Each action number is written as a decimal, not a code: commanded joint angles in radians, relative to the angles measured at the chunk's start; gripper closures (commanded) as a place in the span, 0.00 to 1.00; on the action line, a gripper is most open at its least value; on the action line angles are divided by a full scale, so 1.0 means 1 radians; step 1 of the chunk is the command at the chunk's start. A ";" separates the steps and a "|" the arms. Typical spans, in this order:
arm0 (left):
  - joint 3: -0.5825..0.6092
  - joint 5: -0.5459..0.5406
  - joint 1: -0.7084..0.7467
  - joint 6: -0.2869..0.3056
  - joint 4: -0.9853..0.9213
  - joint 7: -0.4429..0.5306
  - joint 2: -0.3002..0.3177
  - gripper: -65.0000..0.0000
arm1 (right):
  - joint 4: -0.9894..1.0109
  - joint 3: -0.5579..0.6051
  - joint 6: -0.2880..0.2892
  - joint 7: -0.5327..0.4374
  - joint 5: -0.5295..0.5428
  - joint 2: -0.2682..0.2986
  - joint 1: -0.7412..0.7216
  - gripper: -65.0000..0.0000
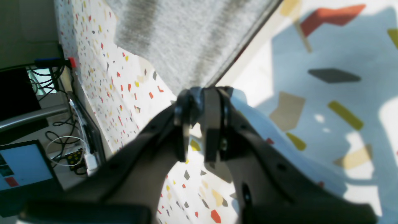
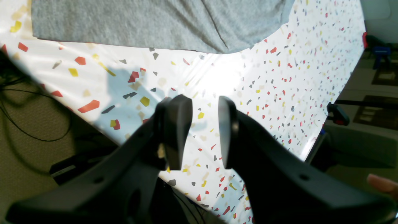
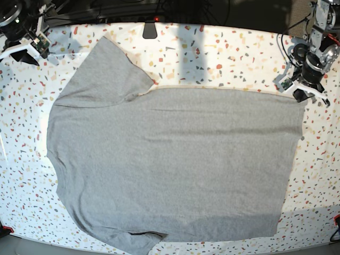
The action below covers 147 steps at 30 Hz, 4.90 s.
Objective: Fold the T-shirt properly
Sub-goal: 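Move both grippers down to the shirt's collar-side corners, then grasp the shirt's shoulder corners with both grippers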
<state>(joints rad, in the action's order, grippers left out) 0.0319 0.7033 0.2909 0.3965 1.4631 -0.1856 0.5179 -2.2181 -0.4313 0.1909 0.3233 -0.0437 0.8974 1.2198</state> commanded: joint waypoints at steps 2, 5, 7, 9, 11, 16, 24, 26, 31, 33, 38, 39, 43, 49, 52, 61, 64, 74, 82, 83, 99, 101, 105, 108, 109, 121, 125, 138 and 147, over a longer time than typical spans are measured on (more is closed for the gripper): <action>-0.002 0.004 0.008 0.039 -0.005 -0.031 0.012 0.95 | -0.014 -0.007 -0.016 -0.012 -0.005 0.008 0.007 0.71; -0.002 0.003 0.008 0.037 -0.005 -0.069 0.011 1.00 | -0.014 -0.007 -0.016 -0.012 -0.005 0.008 0.007 0.71; -0.002 -0.006 0.008 0.034 -0.004 -0.111 0.011 1.00 | -0.014 -0.007 -0.016 -0.013 -0.006 0.008 0.007 0.71; -0.002 -0.046 0.008 0.034 -0.003 -0.156 0.012 1.00 | -0.014 -0.007 -0.016 -0.027 -0.005 0.008 0.005 0.71; -0.002 -0.100 0.008 0.033 -0.003 -0.202 0.012 1.00 | -0.014 -0.007 -0.016 -0.063 -0.006 0.009 0.005 0.71; -0.002 -0.211 0.009 -0.095 -0.003 -0.255 0.012 1.00 | -0.012 -0.007 -0.014 -0.097 -0.035 0.018 0.005 0.71; -0.002 -0.208 0.014 -0.097 -0.003 -0.240 0.011 1.00 | 0.073 0.000 -0.002 -0.095 -0.058 0.045 -0.051 0.51; -0.002 -0.213 0.014 -0.097 -0.003 -0.240 0.012 1.00 | 0.105 0.022 0.005 -0.095 -0.057 0.045 -0.088 0.43; -0.002 -0.215 0.014 -0.097 -0.003 -0.240 0.012 1.00 | 0.173 0.183 0.019 -0.121 -0.084 0.045 -0.208 0.42; -0.002 -0.215 0.014 -0.098 -0.003 -0.240 0.011 1.00 | 0.196 0.290 0.019 -0.129 -0.171 0.044 -0.276 0.42; -0.002 -0.215 0.014 -0.097 -0.003 -0.241 0.012 1.00 | 0.264 0.542 0.018 -0.091 -0.318 0.044 -0.469 0.42; -0.002 -0.215 0.014 -0.097 -0.003 -0.241 0.012 1.00 | 0.278 0.582 0.019 -0.073 -0.334 0.044 -0.503 0.42; -0.002 -0.215 0.014 -0.098 -0.003 -0.241 0.012 1.00 | 0.342 0.707 0.019 -0.042 -0.385 0.043 -0.601 0.42; -0.002 -0.215 0.014 -0.098 -0.003 -0.240 0.012 1.00 | 0.428 0.804 0.019 -0.046 -0.424 -0.008 -0.713 0.43; -0.002 -0.215 0.014 -0.098 -0.003 -0.240 0.012 1.00 | 0.464 0.834 0.019 -0.046 -0.428 -0.044 -0.775 0.43; -0.002 -0.215 0.014 -0.098 -0.003 -0.240 0.012 1.00 | 0.476 0.901 0.105 -0.014 -0.425 -0.098 -0.851 0.45; -0.002 -0.215 0.014 -0.098 -0.003 -0.240 0.012 1.00 | 0.475 0.901 0.155 0.035 -0.425 -0.123 -0.851 0.58; -0.002 -0.215 0.014 -0.098 -0.003 -0.241 0.012 1.00 | 0.476 0.901 0.311 0.140 -0.428 -0.124 -0.851 0.83; -0.002 -0.218 0.014 -0.098 -0.003 -0.239 0.012 1.00 | 0.471 0.899 0.221 0.164 -0.420 -0.116 -0.856 1.00; -0.002 -0.227 0.014 -0.098 -0.003 -0.234 0.012 1.00 | 0.469 0.898 0.187 0.164 -0.413 -0.111 -0.856 1.00; -0.006 -0.547 0.322 -0.333 0.336 -0.188 0.147 1.00 | 0.270 0.894 -0.136 0.188 -0.424 0.031 -0.554 1.00; -0.006 -0.547 0.364 -0.366 0.367 -0.188 0.144 1.00 | 0.260 0.894 -0.175 0.195 -0.456 0.031 -0.504 1.00; -0.006 -0.484 0.410 -0.378 0.398 -0.177 0.142 1.00 | 0.241 0.894 -0.262 0.194 -0.520 0.030 -0.434 1.00; -0.006 -0.418 0.406 -0.449 0.403 -0.176 0.142 1.00 | 0.217 0.894 -0.299 0.195 -0.550 0.030 -0.427 1.00; -0.006 -0.399 0.403 -0.469 0.404 -0.173 0.142 1.00 | 0.207 0.893 -0.309 0.196 -0.556 0.030 -0.428 1.00; -0.006 -0.379 0.385 -0.483 0.410 -0.120 0.142 0.61 | 0.249 0.889 -0.150 0.150 -0.442 0.026 -0.580 0.55; -0.006 -0.379 0.385 -0.483 0.410 -0.120 0.142 0.61 | 0.329 0.889 -0.047 0.121 -0.449 -0.028 -0.660 0.55; -0.006 -0.379 0.385 -0.483 0.410 -0.131 0.142 0.61 | 0.390 0.890 0.156 0.028 -0.344 -0.075 -0.809 0.55; -0.006 -0.379 0.385 -0.483 0.410 -0.174 0.142 0.61 | 0.391 0.890 0.392 0.006 -0.311 -0.075 -0.837 0.55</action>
<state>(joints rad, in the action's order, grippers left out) 0.0338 0.3172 0.6735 -0.0715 1.8553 -0.3679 0.6476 -1.8206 0.4583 0.5564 0.3298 -0.3664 0.8116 0.3763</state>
